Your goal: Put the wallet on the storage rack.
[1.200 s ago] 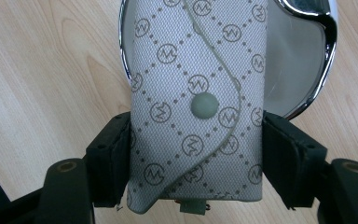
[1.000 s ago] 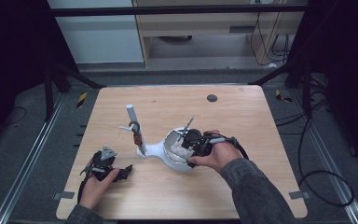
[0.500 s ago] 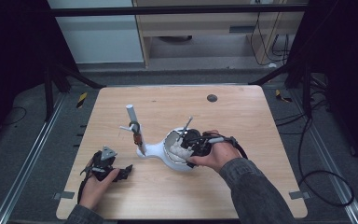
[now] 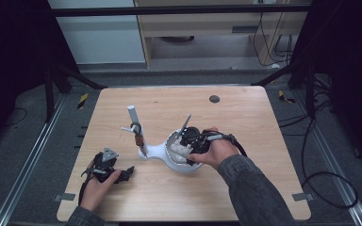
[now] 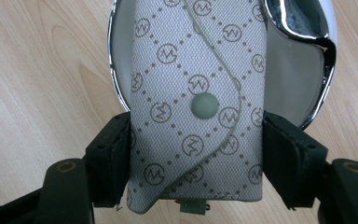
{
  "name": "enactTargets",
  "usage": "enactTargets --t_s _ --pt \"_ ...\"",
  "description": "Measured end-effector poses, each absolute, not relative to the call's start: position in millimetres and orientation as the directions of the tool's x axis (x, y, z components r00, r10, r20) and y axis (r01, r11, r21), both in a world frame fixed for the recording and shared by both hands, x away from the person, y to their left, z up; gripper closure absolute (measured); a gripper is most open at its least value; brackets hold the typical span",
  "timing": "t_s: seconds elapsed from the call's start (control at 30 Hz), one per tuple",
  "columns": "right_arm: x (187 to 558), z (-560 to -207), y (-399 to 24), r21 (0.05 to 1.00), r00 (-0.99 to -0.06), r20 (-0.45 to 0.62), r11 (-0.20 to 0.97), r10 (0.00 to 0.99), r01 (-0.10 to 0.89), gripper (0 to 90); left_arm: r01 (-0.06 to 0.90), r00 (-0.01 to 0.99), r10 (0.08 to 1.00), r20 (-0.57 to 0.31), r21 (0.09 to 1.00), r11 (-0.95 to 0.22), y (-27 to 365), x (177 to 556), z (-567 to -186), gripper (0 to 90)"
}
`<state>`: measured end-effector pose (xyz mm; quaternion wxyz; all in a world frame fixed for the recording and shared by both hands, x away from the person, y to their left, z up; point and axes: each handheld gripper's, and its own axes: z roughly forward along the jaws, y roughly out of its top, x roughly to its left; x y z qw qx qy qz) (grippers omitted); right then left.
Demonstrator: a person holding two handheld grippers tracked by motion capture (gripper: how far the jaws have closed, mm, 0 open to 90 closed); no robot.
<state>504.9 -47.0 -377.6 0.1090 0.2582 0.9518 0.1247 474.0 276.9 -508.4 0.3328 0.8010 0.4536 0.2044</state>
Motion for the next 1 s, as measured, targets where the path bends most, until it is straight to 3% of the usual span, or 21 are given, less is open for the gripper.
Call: enactTargets --t_s 1.0 --pt "514.1 -387.1 -44.6 0.295 -0.835 -0.136 0.826 0.533 0.48 30.5 0.59 0.506 0.862 0.027 0.719 -0.368 276.8 473.9 -508.3 2.4"
